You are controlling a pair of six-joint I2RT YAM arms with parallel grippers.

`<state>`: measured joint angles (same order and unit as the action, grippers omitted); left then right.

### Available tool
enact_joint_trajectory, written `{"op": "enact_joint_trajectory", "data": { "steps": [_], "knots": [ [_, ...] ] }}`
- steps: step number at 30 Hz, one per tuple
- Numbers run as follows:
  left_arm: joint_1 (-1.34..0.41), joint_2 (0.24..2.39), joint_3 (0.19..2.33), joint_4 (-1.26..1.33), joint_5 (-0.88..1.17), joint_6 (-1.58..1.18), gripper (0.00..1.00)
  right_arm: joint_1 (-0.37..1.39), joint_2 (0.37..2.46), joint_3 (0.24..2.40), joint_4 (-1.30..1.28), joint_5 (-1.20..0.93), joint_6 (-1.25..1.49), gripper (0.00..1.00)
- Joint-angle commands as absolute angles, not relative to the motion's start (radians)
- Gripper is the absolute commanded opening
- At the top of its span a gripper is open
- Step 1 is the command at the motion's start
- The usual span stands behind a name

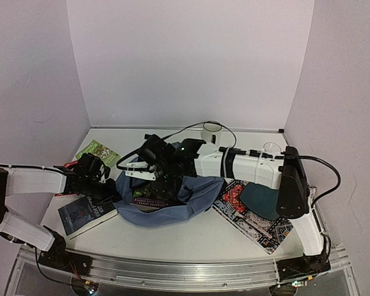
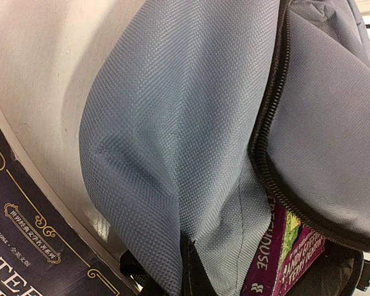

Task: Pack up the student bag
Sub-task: Adjust the largest pocket of the student bag.

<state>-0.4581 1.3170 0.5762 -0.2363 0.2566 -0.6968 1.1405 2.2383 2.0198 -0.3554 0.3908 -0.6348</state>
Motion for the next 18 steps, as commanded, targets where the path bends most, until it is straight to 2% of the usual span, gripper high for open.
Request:
{"op": "enact_joint_trajectory", "data": {
  "steps": [1, 4, 9, 10, 15, 18],
  "knots": [
    [-0.481, 1.293, 0.594, -0.203, 0.286, -0.673, 0.00, 1.117, 2.259, 2.122, -0.370, 0.463, -0.616, 0.50],
    [-0.490, 1.283, 0.565, -0.203, 0.258, -0.670, 0.00, 1.090, 2.247, 2.157, -0.367, 0.375, -0.528, 0.28],
    [-0.512, 1.281, 0.522, -0.200, 0.219, -0.660, 0.00, 1.006, 2.224, 2.196, -0.366, 0.219, -0.319, 0.03],
    [-0.519, 1.278, 0.513, -0.198, 0.210, -0.661, 0.00, 0.985, 2.216, 2.198, -0.365, 0.183, -0.246, 0.00],
    [-0.531, 1.219, 0.457, -0.174, 0.168, -0.669, 0.00, 0.871, 2.199, 2.160, -0.327, -0.044, 0.082, 0.00],
    [-0.531, 1.175, 0.432, -0.164, 0.154, -0.675, 0.05, 0.851, 2.189, 2.095, -0.241, -0.162, 0.239, 0.00]
  ]
}}
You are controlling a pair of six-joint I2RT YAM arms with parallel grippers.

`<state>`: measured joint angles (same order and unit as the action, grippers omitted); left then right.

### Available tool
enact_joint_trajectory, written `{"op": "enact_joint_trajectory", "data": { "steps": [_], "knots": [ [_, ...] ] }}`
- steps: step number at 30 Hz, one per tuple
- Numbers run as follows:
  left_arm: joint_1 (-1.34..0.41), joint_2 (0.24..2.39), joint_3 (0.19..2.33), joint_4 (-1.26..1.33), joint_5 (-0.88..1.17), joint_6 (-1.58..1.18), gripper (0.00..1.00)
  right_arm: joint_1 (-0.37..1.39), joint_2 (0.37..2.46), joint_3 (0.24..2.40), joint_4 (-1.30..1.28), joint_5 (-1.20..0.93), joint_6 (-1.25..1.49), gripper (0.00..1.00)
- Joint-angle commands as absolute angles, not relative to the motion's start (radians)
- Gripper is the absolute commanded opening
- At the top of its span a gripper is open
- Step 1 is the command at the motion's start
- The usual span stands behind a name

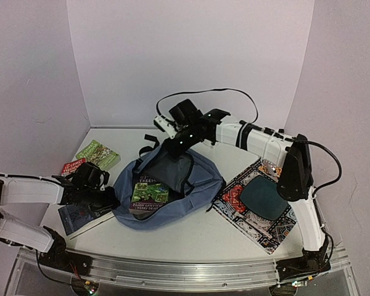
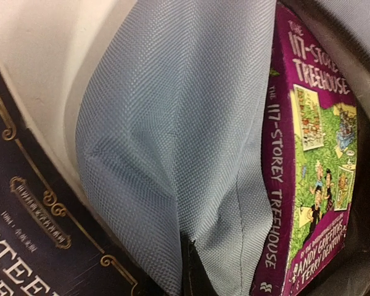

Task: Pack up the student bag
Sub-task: Adjust the largest pocket of the student bag.

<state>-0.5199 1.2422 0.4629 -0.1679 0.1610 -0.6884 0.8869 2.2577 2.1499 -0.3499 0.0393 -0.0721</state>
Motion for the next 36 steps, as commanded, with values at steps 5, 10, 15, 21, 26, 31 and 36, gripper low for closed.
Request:
{"op": "enact_joint_trajectory", "data": {
  "steps": [5, 10, 15, 21, 26, 31, 36],
  "knots": [
    [-0.531, 1.132, 0.458, -0.168, 0.160, -0.678, 0.35, 0.855, 2.213, 2.062, -0.152, -0.325, 0.311, 0.00],
    [-0.531, 1.113, 0.566, -0.209, 0.149, -0.666, 0.55, 0.844, 2.190, 1.953, -0.082, -0.298, 0.387, 0.00],
    [-0.531, 1.148, 0.659, -0.239, 0.171, -0.662, 0.65, 0.806, 2.120, 1.782, 0.058, -0.253, 0.540, 0.00],
    [-0.531, 1.189, 0.707, -0.282, 0.164, -0.663, 0.71, 0.767, 2.156, 1.710, 0.134, -0.299, 0.625, 0.00],
    [-0.531, 1.167, 0.779, -0.415, -0.045, -0.636, 0.77, 0.750, 2.204, 1.639, 0.176, -0.320, 0.671, 0.00],
    [-0.531, 1.203, 0.824, -0.428, 0.085, -0.684, 0.79, 0.741, 2.214, 1.550, 0.263, -0.349, 0.714, 0.00],
    [-0.531, 1.301, 0.811, -0.385, 0.275, -0.792, 0.79, 0.741, 2.216, 1.528, 0.295, -0.341, 0.715, 0.00]
  ]
}}
